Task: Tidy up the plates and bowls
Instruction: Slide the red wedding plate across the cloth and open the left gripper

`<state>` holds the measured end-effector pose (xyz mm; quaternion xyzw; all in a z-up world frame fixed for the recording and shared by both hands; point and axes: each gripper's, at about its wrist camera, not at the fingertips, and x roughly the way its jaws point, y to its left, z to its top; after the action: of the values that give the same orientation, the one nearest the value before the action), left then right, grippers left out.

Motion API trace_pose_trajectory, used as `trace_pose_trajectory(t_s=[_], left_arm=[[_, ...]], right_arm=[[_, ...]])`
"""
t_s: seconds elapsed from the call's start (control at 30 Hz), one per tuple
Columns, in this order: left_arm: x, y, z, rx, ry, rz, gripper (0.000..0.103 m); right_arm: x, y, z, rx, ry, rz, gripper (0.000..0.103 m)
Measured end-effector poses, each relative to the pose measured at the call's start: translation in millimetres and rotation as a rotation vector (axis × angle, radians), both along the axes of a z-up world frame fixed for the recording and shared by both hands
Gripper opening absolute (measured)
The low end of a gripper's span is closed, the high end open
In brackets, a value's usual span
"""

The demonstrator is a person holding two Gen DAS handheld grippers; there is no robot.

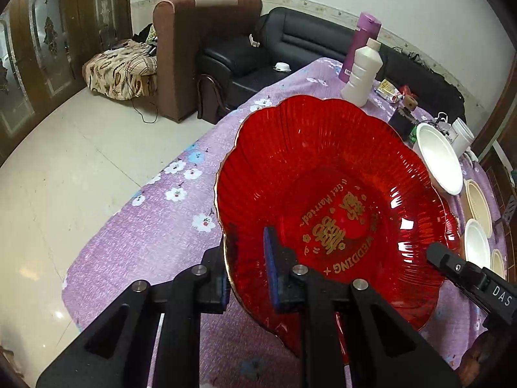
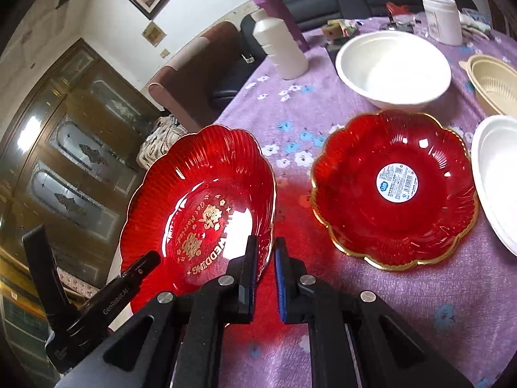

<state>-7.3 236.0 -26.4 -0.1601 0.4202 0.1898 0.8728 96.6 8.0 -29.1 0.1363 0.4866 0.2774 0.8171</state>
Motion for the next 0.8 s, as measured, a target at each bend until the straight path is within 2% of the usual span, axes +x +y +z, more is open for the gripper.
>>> trace_pose_trajectory(t_s=[0.17,0.4,0.57,0.63,0.8], left_arm=[[-5.8,-1.7,-13.8,0.001,0.04,-0.008,0.015],[-6.5,-0.9,-33.6,-0.04,0.086,0.0,0.016],[-12.7,-0.2,-34.5,-0.045,0.082,0.007,0.016],[-16.1,3.5,-32.8,-0.048,0.071,0.023,0.016],[-26.5,17.5,-24.1,-0.097,0.032,0.082,0.016]], right_arm=[[-12.9,-3.8,-14.8,-0.01,0.031,0.007,0.009],[-17.3,-2.6,-28.2,-0.036,0.074,0.023,0.01],[-19.0,-2.3,-30.4,-0.038,0.08,0.034,0.011],[-18.5,-2.0,-30.0,-0.025,0.085,0.044,0.015],[-17.5,-9.5,-26.9,0.003,0.096,0.032,0.017]])
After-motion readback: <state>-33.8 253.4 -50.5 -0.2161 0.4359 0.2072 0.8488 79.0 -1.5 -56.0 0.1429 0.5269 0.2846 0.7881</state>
